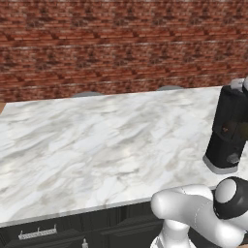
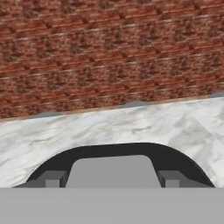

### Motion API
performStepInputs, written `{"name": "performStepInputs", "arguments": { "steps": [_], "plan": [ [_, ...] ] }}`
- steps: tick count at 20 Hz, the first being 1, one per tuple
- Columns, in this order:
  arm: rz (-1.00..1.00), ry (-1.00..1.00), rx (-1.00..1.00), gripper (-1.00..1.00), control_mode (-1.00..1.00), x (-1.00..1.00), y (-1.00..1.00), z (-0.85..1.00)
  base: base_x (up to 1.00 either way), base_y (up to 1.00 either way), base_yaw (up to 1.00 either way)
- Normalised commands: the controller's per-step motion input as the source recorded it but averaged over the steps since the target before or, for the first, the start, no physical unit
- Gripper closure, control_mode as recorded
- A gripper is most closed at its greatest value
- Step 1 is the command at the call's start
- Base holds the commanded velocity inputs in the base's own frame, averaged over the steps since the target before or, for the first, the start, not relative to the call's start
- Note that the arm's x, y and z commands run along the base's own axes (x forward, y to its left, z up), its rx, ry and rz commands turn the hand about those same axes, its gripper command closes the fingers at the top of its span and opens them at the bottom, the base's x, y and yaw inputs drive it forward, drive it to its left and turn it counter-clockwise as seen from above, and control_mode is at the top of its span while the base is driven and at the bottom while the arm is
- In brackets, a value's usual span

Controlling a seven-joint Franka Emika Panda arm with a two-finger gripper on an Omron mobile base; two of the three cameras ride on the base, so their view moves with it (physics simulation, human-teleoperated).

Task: Grab the lemon and onion from the fridge, place them in the blender, close the lid, and turn on the blender to create a marinade.

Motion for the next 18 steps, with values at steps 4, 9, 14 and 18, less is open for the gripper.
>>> {"name": "performStepInputs", "arguments": {
  "steps": [4, 9, 14, 18],
  "plan": [
    [0.00, 0.00, -0.01, 1.00, -1.00, 0.00, 0.01, -0.64, 0.00, 0.00, 0.00],
    [0.00, -0.01, -0.01, 1.00, -1.00, 0.00, 0.00, -0.68, 0.00, 0.00, 0.00],
    [0.00, -0.01, -0.08, 1.00, -1.00, 0.00, 0.03, -0.75, 0.00, 0.00, 0.00],
    [0.00, 0.02, -0.04, -1.00, -1.00, 0.00, 0.03, -0.60, 0.00, 0.00, 0.00]
  ]
}}
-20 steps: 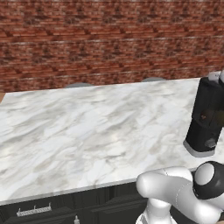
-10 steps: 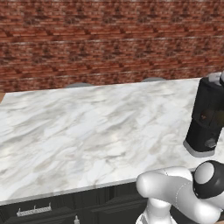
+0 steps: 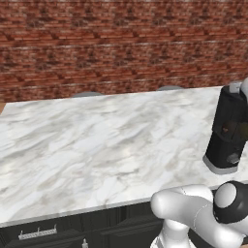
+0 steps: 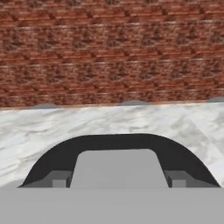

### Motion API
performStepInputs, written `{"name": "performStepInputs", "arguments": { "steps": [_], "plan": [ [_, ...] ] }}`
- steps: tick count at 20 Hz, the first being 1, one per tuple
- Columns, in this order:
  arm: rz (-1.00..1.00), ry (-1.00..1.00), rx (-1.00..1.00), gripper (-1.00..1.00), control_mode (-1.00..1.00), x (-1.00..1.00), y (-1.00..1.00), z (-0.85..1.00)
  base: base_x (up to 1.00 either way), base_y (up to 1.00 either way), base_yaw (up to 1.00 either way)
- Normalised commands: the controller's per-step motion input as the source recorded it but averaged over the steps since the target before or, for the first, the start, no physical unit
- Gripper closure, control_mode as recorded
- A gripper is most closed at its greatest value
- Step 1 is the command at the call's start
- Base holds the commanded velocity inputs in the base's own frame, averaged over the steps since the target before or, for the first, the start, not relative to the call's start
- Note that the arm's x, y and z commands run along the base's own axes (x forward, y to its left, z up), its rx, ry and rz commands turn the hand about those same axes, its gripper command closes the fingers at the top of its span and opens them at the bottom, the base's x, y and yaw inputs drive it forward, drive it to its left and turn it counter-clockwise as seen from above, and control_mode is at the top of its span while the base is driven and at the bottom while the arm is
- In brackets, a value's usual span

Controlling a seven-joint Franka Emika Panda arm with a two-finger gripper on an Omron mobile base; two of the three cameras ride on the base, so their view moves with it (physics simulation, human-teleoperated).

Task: Grab the lemon and onion from the fridge, place them in the blender, close the lid, and turn on the blender to create a marinade.

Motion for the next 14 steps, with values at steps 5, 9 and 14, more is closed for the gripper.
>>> {"name": "performStepInputs", "arguments": {
  "steps": [5, 9, 14],
  "plan": [
    [0.00, 0.02, 0.00, -1.00, -1.00, 0.00, 0.01, -0.14, 0.00, 0.00, 0.00],
    [0.00, 0.03, 0.02, -1.00, -1.00, -0.02, 0.00, 0.00, 0.00, 0.00, 0.00],
    [0.00, 0.03, 0.01, -1.00, -1.00, -0.15, 0.00, 0.19, 0.00, 0.00, 0.00]
  ]
}}
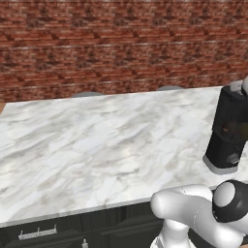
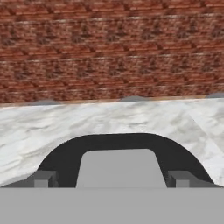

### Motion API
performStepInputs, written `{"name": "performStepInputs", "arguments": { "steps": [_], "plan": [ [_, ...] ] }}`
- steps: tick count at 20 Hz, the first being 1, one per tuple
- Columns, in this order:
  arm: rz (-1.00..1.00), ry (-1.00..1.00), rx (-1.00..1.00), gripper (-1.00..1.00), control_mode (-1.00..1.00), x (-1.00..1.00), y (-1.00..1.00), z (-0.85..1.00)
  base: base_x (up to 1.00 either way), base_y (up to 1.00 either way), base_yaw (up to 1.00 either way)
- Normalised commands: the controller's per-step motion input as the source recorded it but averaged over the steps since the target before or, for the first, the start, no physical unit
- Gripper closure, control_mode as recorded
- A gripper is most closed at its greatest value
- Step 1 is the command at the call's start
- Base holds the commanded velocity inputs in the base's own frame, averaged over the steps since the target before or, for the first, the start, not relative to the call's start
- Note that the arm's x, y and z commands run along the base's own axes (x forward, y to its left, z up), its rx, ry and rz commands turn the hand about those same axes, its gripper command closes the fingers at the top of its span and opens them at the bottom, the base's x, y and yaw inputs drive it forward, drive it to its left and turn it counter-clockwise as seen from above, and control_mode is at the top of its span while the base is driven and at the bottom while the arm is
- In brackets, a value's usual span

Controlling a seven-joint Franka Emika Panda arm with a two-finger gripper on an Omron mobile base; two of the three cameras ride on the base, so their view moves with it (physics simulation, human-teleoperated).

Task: Grab the lemon and onion from the fridge, place them in the blender, close the lid, and turn on the blender to create a marinade.

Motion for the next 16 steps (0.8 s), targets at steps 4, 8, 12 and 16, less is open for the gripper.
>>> {"name": "performStepInputs", "arguments": {
  "steps": [4, 8, 12, 16],
  "plan": [
    [0.00, 0.00, 0.00, -1.00, -1.00, -0.25, 0.00, 0.41, 0.00, 0.00, 0.00],
    [0.00, 0.00, 0.00, -1.00, -1.00, -0.33, 0.00, 0.30, 0.00, 0.00, 0.00],
    [0.00, 0.04, 0.00, -1.00, -1.00, -0.46, 0.00, 0.05, 0.00, 0.00, 0.00],
    [0.00, 0.08, 0.02, -1.00, -1.00, -0.57, 0.00, -0.02, 0.00, 0.00, 0.00]
  ]
}}
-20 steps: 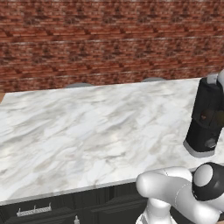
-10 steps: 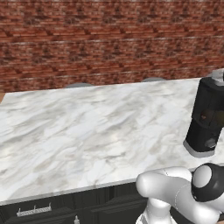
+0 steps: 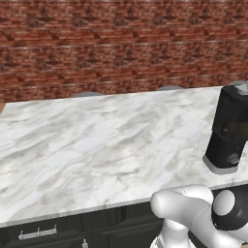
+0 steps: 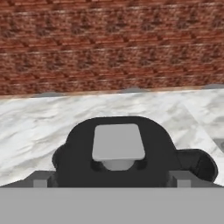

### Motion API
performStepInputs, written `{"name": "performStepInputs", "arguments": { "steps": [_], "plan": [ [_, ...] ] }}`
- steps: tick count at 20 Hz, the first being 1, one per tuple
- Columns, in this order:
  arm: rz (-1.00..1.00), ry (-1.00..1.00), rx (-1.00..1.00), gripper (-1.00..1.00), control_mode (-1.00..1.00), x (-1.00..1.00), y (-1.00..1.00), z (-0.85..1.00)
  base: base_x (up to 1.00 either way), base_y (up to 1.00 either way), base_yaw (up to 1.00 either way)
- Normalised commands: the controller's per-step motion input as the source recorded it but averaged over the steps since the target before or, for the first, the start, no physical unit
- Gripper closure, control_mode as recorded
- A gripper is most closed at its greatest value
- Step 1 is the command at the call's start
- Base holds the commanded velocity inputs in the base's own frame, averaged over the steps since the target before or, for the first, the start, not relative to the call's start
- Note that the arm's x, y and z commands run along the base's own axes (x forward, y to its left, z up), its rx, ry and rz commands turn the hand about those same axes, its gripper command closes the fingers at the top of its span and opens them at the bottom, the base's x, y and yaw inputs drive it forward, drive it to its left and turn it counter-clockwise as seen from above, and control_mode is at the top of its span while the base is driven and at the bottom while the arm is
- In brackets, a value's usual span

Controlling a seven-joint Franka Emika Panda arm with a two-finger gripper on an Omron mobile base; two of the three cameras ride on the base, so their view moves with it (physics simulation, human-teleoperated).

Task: Grab the lemon and onion from the fridge, place them in the blender, close the lid, and turn on the blender to create a marinade.

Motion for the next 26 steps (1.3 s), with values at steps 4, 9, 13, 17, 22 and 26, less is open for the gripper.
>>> {"name": "performStepInputs", "arguments": {
  "steps": [4, 9, 13, 17, 22, 26],
  "plan": [
    [-0.01, 0.00, 0.03, -1.00, -1.00, -0.92, 0.00, -0.47, 0.00, 0.00, 0.00],
    [0.00, 0.00, 0.01, -1.00, -1.00, -1.00, 0.00, -0.69, 0.00, 0.00, 0.00],
    [0.03, 0.01, 0.00, -1.00, -1.00, -0.62, 0.02, -0.87, 0.00, 0.00, 0.00],
    [0.37, -0.03, 0.00, -1.00, -1.00, -0.23, -0.10, -0.73, 0.00, 0.00, 0.00],
    [0.52, -0.12, 0.00, -1.00, -1.00, 0.00, 0.00, -0.82, 0.00, 0.00, 0.00],
    [0.39, -0.19, 0.00, -1.00, -1.00, 0.12, -0.14, -0.37, 0.00, 0.00, 0.00]
  ]
}}
